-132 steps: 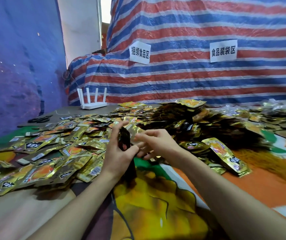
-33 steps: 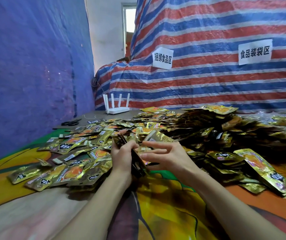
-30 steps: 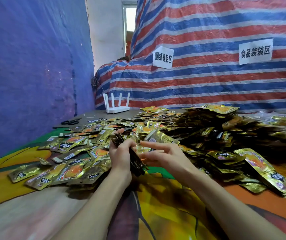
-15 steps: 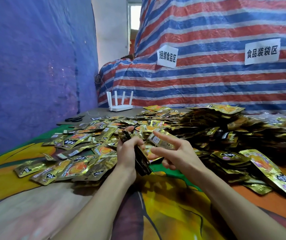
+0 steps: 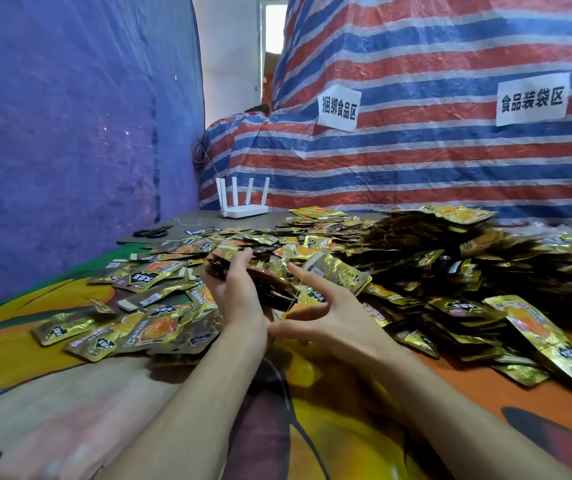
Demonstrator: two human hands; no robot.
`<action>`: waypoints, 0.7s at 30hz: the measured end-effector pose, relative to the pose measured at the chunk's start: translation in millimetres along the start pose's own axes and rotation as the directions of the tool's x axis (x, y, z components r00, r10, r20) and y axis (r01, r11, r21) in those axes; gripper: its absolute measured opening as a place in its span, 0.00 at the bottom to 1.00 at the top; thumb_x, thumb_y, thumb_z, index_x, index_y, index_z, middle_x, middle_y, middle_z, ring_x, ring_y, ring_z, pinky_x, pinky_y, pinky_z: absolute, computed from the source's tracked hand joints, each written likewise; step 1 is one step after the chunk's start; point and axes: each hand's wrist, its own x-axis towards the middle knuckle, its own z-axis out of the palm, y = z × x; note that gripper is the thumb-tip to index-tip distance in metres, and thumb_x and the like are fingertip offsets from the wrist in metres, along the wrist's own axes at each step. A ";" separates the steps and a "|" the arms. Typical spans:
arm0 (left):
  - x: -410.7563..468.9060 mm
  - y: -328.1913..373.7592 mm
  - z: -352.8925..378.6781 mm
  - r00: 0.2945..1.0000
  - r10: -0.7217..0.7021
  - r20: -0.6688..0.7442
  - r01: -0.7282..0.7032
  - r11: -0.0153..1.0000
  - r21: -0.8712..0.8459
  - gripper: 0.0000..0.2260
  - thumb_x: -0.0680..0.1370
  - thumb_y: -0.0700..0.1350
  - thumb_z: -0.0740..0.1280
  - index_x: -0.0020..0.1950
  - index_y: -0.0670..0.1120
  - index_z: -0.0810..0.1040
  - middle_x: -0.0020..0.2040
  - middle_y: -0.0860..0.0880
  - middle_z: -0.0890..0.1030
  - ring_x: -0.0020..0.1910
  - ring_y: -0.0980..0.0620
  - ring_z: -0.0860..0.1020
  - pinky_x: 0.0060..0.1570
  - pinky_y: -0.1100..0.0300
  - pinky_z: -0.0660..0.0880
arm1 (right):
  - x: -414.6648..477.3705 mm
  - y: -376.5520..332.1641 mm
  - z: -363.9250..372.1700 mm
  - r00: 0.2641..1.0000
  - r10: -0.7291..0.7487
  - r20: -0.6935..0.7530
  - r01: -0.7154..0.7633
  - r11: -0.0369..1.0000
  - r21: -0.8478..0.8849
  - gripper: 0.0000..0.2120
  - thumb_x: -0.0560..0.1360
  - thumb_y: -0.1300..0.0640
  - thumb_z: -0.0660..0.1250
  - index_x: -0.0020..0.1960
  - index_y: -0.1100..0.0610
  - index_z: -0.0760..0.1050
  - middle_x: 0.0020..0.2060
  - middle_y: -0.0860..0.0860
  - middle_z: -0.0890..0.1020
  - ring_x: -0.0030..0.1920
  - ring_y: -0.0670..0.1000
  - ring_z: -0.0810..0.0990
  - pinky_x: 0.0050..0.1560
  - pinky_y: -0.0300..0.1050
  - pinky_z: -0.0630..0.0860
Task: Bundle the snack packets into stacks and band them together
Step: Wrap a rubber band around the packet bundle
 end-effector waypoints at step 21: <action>-18.1 3.2 2.7 0.847 -0.417 0.330 0.325 0.897 0.299 0.26 0.78 0.56 0.68 0.72 0.43 0.72 0.65 0.38 0.79 0.62 0.36 0.80 0.63 0.39 0.76 | 0.5 -3.1 -7.0 0.995 -0.062 -0.083 0.054 0.994 -0.098 0.41 0.56 0.34 0.80 0.67 0.28 0.71 0.55 0.24 0.78 0.54 0.27 0.77 0.51 0.31 0.77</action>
